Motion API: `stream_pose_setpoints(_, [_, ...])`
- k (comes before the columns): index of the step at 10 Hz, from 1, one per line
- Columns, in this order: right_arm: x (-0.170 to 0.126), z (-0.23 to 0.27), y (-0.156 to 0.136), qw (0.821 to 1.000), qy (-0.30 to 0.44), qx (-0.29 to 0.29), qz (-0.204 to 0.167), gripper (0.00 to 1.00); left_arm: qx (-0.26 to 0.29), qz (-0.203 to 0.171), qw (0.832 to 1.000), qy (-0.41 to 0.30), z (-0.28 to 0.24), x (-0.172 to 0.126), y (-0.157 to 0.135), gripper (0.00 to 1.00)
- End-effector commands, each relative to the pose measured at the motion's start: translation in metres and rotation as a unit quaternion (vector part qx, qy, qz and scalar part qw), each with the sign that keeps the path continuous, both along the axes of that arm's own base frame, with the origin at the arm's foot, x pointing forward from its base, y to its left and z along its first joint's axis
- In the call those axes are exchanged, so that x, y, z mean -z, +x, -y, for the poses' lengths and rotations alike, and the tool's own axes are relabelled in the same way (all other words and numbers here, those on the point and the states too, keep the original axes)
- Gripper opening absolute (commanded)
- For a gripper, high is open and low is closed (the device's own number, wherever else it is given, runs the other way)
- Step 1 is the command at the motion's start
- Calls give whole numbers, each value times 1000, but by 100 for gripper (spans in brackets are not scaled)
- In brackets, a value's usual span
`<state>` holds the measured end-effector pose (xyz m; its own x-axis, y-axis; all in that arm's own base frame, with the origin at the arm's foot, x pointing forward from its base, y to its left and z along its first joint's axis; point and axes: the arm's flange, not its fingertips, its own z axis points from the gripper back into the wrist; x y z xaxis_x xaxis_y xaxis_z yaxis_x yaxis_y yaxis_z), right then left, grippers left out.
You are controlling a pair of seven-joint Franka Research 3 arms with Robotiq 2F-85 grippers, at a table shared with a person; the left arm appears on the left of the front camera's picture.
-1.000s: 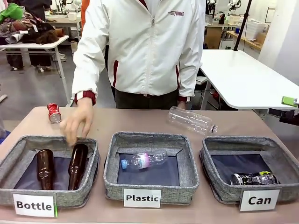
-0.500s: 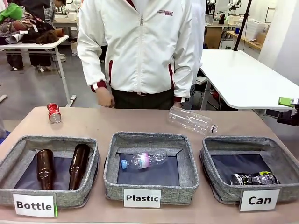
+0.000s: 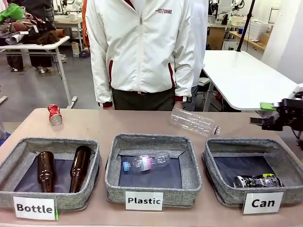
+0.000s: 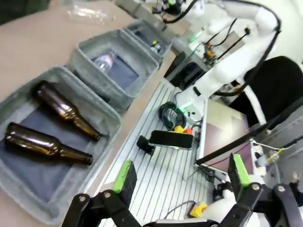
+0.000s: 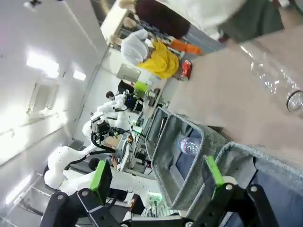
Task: Sort the can waste into the basket.
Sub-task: Pick up the can waste from the table and place it in the right Fabric basket.
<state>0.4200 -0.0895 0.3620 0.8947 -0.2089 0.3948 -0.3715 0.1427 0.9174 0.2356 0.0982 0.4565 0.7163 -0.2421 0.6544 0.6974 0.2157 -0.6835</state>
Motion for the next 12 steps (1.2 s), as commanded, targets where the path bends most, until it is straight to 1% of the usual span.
stream_pose_setpoints(1, [-12, -2, 26, 999, -27, 2, -30, 100, 2, 2, 1000, -16, -3, -3, -7, 100])
stream_pose_setpoints(2, [0, 0, 0, 1000, 0, 0, 0, 100, 2, 2, 1000, -16, -3, -3, -7, 100])
stream_pose_setpoints(10, [0, 0, 0, 1000, 0, 0, 0, 100, 2, 2, 1000, -16, -3, -3, -7, 100])
stream_pose_setpoints(11, [0, 0, 0, 1000, 0, 0, 0, 100, 1, 1, 1000, -8, -2, -2, -3, 100])
stream_pose_setpoints(12, [0, 0, 0, 1000, 0, 0, 0, 100, 36, -29, 998, 39, 3, -15, 13, 100])
